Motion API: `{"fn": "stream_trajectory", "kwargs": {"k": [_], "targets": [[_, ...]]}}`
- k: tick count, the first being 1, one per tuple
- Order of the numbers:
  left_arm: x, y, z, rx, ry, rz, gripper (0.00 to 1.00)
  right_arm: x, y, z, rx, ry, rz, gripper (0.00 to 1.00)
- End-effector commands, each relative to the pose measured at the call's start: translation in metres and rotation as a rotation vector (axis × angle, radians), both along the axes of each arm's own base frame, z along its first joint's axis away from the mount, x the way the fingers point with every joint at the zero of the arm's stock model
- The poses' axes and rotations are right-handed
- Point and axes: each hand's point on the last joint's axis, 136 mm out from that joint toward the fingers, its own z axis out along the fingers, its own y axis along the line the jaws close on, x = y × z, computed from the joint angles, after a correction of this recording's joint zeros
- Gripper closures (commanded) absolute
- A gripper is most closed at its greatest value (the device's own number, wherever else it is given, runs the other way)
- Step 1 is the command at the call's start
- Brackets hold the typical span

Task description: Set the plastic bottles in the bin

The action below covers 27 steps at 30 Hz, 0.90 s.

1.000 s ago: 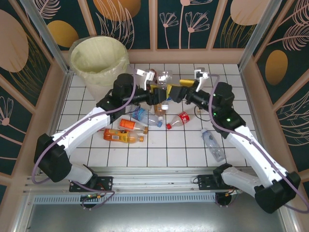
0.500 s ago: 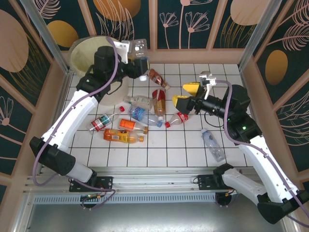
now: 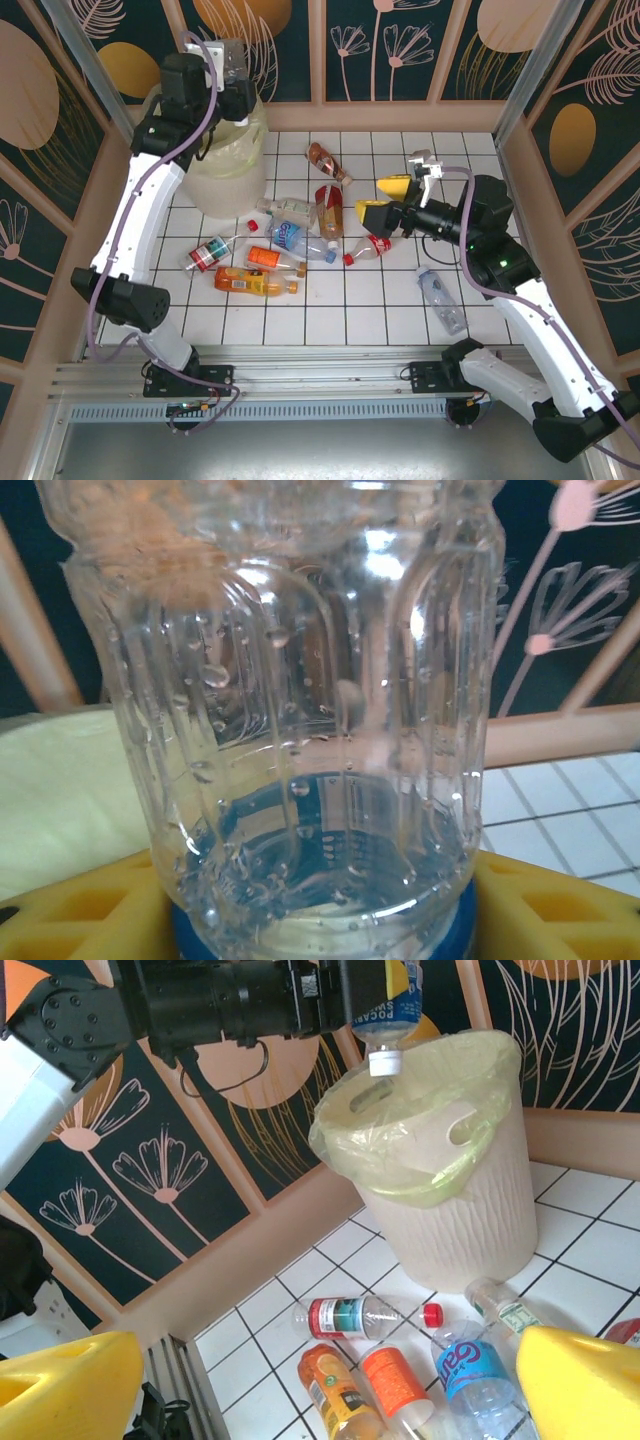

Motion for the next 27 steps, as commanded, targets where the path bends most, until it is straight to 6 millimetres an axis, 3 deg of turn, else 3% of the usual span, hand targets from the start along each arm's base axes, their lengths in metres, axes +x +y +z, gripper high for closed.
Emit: {"fn": "stream_trajectory", "kwargs": {"k": [1,7,16,27], "targets": [[0.017,0.032,-0.017,0.103,0.04,0.084,0.38,0.001,0.0,-0.003,-0.009,-0.005,-0.003,0.04],[0.041,0.065,-0.055,0.185,0.112,0.145,0.38,0.007,-0.001,-0.01,-0.018,0.025,-0.03,0.04],[0.059,0.093,-0.114,0.296,0.238,0.185,0.39,0.011,-0.002,-0.022,-0.032,0.053,-0.047,0.04],[0.067,0.087,-0.166,0.296,0.367,0.106,0.4,0.013,0.0,-0.031,-0.046,0.078,-0.04,0.04]]}}
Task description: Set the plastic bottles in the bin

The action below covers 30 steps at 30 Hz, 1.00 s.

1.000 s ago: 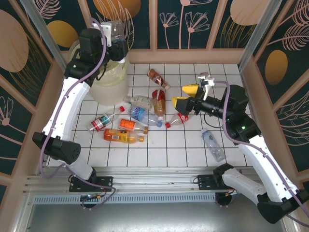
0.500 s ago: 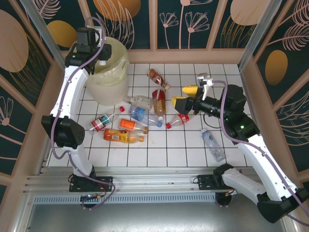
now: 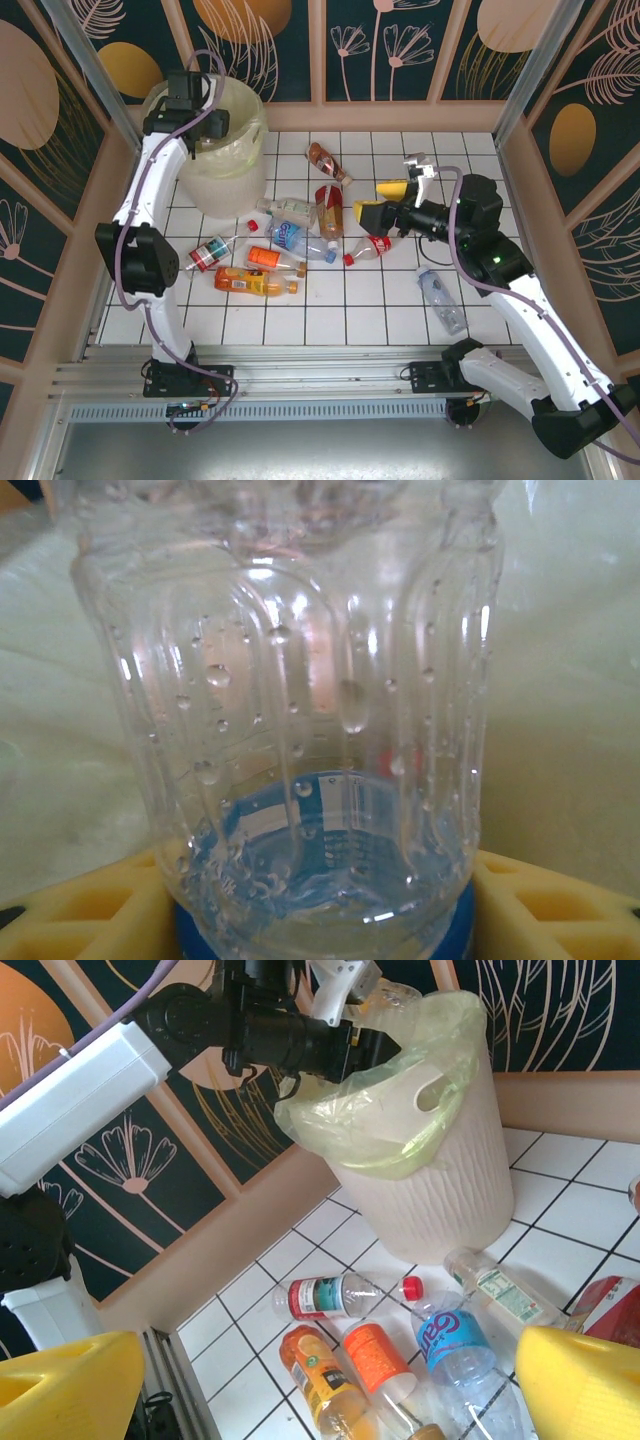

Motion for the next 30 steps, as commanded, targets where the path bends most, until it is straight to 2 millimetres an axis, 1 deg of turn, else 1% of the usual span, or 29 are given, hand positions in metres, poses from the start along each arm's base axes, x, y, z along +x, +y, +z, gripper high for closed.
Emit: {"fn": "stream_trajectory", "kwargs": {"k": [1,4,7,11,15,19,23,28,30], "targets": [[0.0,-0.001,-0.022,0.003,0.069,-0.023,0.4,0.001,0.0,-0.007,-0.009,0.014,-0.002,0.04],[0.0,-0.001,-0.033,0.008,0.096,-0.021,0.39,0.001,0.0,-0.009,-0.011,0.017,-0.002,0.04],[-0.001,-0.001,-0.043,0.003,0.119,-0.023,0.36,0.002,0.001,-0.01,-0.011,0.02,-0.002,0.04],[0.0,-0.003,-0.05,-0.009,0.135,-0.028,0.31,0.002,0.002,-0.011,-0.008,0.025,0.005,0.04],[0.002,-0.008,-0.05,-0.033,0.136,-0.04,0.29,0.002,0.002,-0.013,-0.006,0.03,0.003,0.04],[0.002,-0.011,-0.05,-0.055,0.145,-0.046,0.22,0.002,0.004,-0.018,-0.006,0.045,0.008,0.04],[0.001,-0.012,-0.051,-0.063,0.152,-0.046,0.19,0.003,0.005,-0.021,-0.012,0.051,0.003,0.04],[0.001,-0.014,-0.042,-0.077,0.137,-0.047,0.17,0.007,0.003,-0.022,-0.02,0.047,-0.017,0.04],[0.001,-0.014,-0.036,-0.08,0.124,-0.045,0.15,0.01,0.002,-0.025,-0.027,0.049,-0.037,0.05]]}}
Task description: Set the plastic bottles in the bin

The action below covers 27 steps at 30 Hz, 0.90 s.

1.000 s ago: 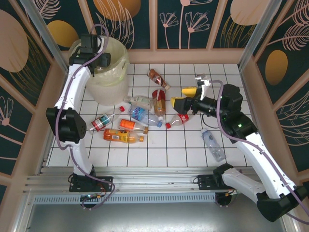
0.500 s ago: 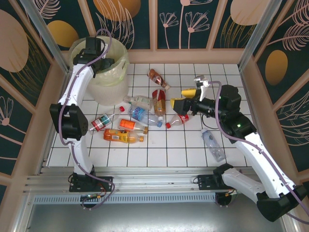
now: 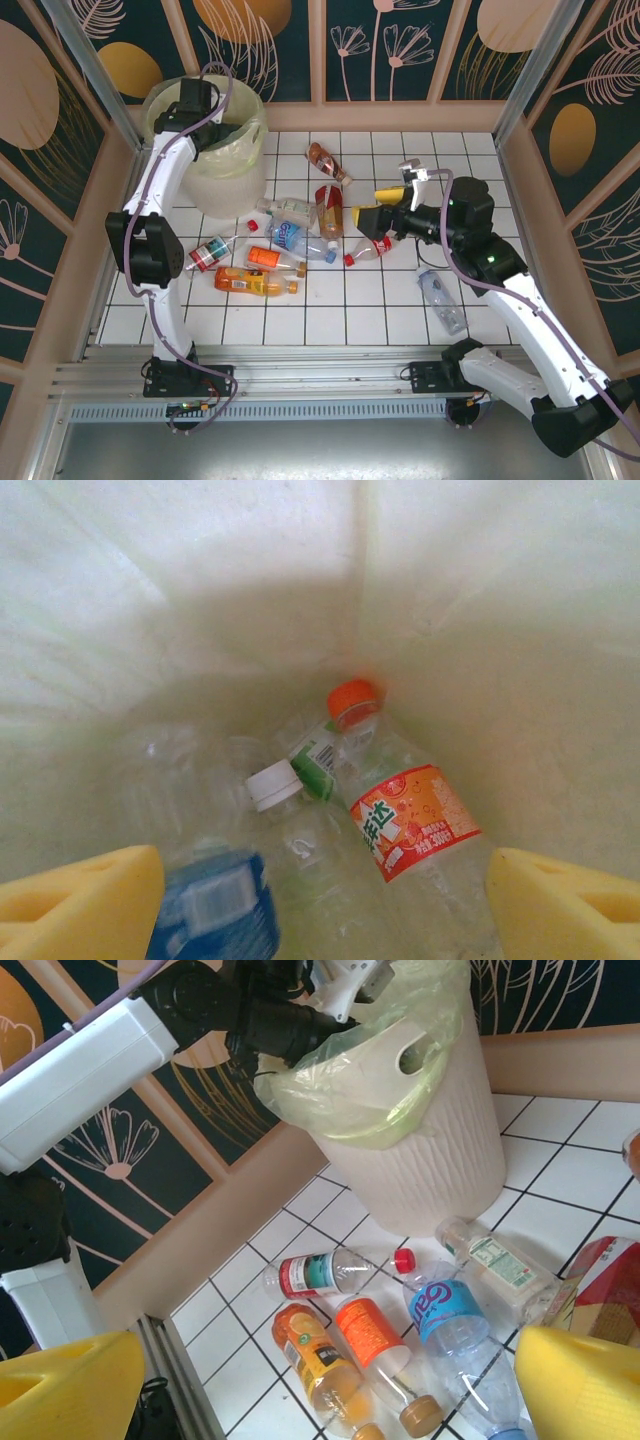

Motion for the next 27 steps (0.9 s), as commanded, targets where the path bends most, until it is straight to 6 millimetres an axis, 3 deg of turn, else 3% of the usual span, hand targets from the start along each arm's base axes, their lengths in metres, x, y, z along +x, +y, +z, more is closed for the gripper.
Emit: {"fn": "stream_trajectory", "kwargs": {"k": [1,9,15,18,21,25,27], "targets": [[0.0,0.001,0.016,-0.027,-0.021,0.012,0.14,0.007,0.0,-0.005,-0.009,-0.001,-0.031,0.05],[-0.008,-0.003,0.086,-0.115,-0.158,0.033,0.04,0.019,-0.003,-0.021,-0.055,-0.011,-0.077,0.07],[-0.035,0.002,0.141,-0.163,-0.299,0.068,0.01,0.033,-0.008,-0.038,-0.132,-0.022,-0.128,0.08],[-0.062,0.0,0.169,-0.222,-0.381,0.058,0.02,0.04,-0.008,-0.046,-0.166,-0.028,-0.138,0.08],[-0.097,-0.021,0.185,-0.323,-0.437,-0.065,0.01,0.047,-0.006,-0.053,-0.2,-0.033,-0.134,0.07],[-0.15,-0.06,0.184,-0.486,-0.455,-0.294,0.01,0.058,-0.004,-0.063,-0.248,-0.022,-0.128,0.11],[-0.173,-0.071,0.172,-0.555,-0.437,-0.354,0.01,0.066,-0.003,-0.069,-0.266,0.006,-0.118,0.16]]}}
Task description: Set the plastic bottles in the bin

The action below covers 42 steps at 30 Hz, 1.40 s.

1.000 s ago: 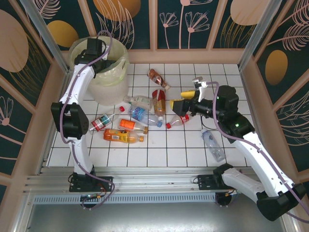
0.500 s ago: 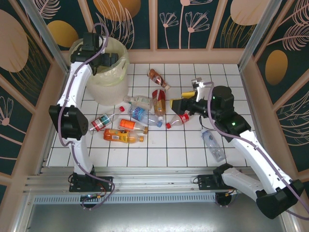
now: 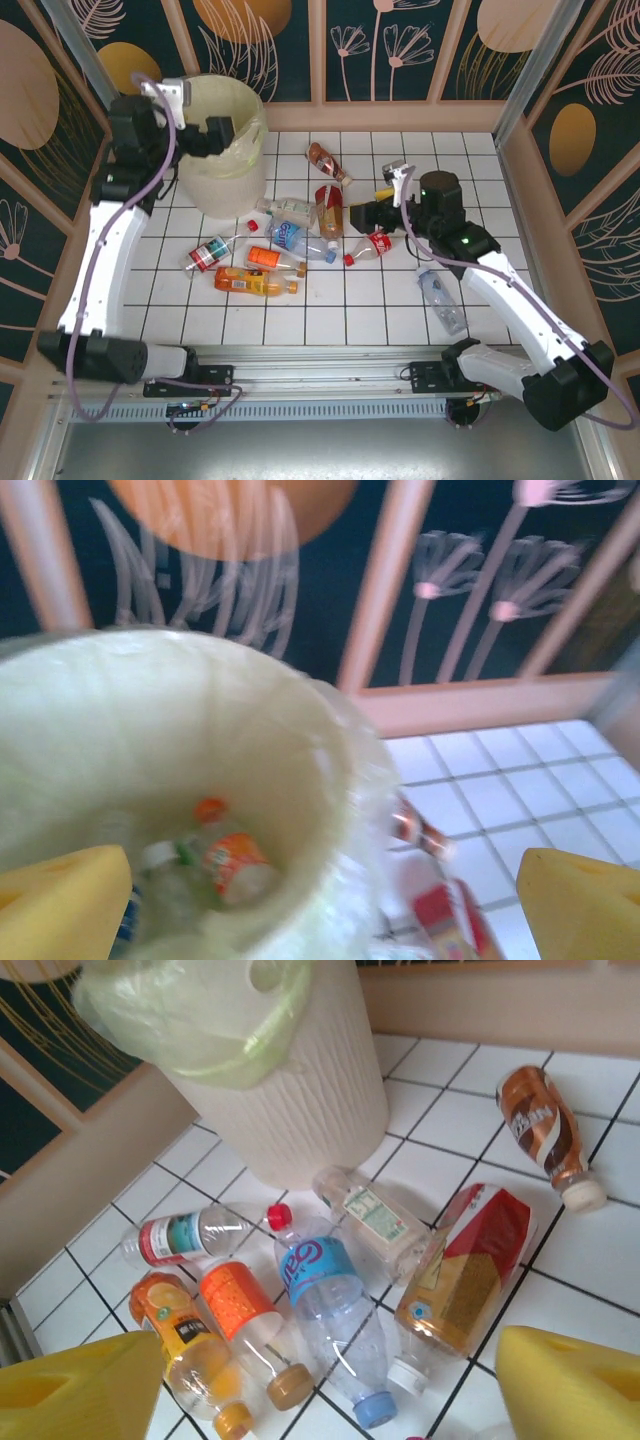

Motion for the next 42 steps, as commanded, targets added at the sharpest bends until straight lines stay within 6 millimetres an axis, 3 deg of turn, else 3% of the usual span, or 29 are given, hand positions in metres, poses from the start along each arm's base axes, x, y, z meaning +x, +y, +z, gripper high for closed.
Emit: {"fn": "stream_trajectory", "kwargs": {"k": [1,6,11,15,20,30,37,42], "targets": [[-0.029,-0.036,-0.007,-0.14,-0.022,-0.227,0.01,0.013,-0.001,0.001,-0.038,-0.011,0.007,0.17],[-0.078,-0.06,-0.033,-0.314,0.016,-0.414,0.01,0.042,-0.005,-0.019,-0.076,0.026,-0.026,0.19],[-0.103,-0.067,-0.071,-0.392,0.079,-0.457,0.01,0.078,-0.014,-0.048,-0.135,0.075,-0.072,0.29],[-0.12,-0.075,-0.088,-0.444,0.087,-0.524,0.01,0.11,-0.019,-0.076,-0.191,0.096,-0.11,0.33],[-0.127,-0.086,-0.1,-0.444,0.101,-0.573,0.01,0.148,-0.016,-0.11,-0.254,0.142,-0.116,0.35],[-0.129,-0.093,-0.104,-0.435,0.115,-0.574,0.01,0.225,-0.02,-0.158,-0.359,0.184,-0.227,0.43],[-0.133,-0.093,-0.101,-0.406,0.109,-0.575,0.01,0.253,-0.01,-0.183,-0.372,0.219,-0.208,0.43],[-0.135,-0.092,-0.102,-0.386,0.109,-0.578,0.01,0.261,-0.004,-0.199,-0.379,0.242,-0.209,0.43]]}}
